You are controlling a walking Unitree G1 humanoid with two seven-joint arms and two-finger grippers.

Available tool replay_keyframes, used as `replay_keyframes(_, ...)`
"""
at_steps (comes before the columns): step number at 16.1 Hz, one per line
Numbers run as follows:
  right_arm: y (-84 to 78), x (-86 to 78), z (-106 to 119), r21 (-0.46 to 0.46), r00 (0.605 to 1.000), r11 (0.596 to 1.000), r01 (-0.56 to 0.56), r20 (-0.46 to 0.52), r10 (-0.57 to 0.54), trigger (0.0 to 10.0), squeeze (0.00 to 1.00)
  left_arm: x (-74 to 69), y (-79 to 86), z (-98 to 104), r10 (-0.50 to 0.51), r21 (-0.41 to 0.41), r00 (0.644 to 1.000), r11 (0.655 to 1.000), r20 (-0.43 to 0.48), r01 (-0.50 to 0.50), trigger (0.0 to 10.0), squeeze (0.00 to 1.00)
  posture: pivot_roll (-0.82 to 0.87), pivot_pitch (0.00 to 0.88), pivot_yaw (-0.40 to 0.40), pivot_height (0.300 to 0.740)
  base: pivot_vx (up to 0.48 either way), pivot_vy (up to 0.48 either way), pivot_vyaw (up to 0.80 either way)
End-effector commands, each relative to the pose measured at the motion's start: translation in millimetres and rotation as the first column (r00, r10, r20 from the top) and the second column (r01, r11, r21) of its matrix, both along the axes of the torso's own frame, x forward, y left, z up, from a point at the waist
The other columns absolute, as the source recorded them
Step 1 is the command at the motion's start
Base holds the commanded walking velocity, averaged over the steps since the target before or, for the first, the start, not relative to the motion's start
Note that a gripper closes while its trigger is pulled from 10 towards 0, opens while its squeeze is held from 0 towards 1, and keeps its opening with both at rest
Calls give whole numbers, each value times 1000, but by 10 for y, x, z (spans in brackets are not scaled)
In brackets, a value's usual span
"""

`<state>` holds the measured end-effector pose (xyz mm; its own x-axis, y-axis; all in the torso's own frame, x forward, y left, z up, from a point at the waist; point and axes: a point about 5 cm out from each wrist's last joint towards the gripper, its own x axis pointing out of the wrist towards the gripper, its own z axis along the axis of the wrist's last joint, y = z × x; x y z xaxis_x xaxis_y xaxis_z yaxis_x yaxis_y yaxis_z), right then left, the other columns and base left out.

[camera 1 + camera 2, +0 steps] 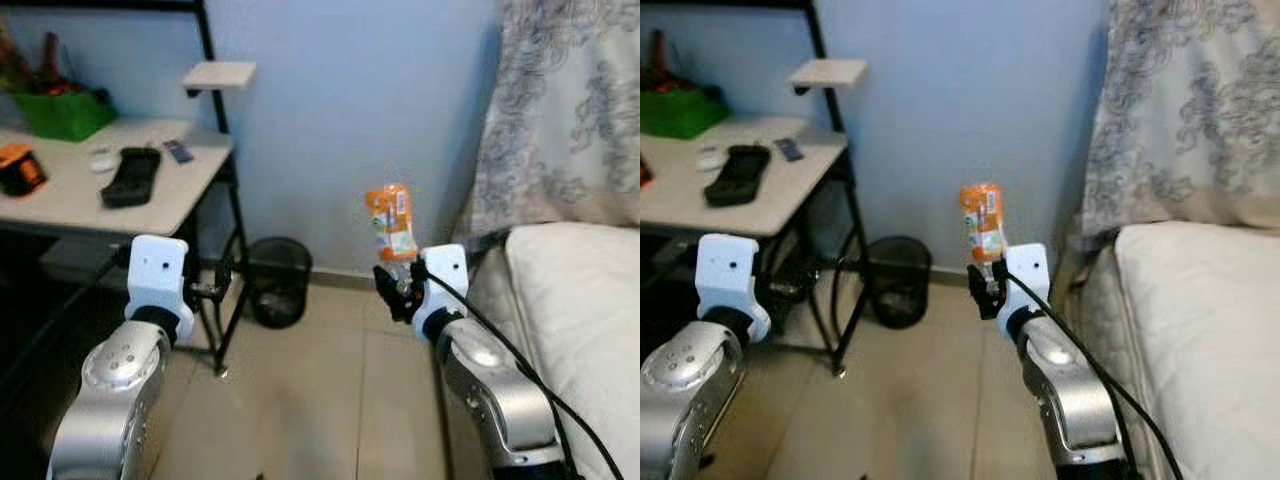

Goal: Clean up the room

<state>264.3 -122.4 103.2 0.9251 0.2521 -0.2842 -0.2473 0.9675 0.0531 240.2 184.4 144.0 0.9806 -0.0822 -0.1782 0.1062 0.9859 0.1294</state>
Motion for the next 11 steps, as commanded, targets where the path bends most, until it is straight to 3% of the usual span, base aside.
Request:
replay_keyframes(1, -95, 21, 54, -15, 999, 999, 31, 22, -31, 10000, 0, 21, -62, 20, -20, -10, 1000, 1000, 11, 20, 10000, 0, 53, 0, 34, 740, 337, 0, 0)
replay_keyframes(5, -90, 29, 53, -13, 999, 999, 36, 28, -36, 10000, 0, 30, -54, 26, -15, -21, 999, 1000, 32, 15, 10000, 0, 52, 0, 36, 740, 342, 0, 0)
replay_keyframes(11, -164, -4, 55, -12, 997, 998, 62, 44, -62, 10000, 0, -127, 50, -184, -14, -70, 998, 997, 58, 18, 10000, 0, 42, 0, 39, 740, 342, 0, 0)
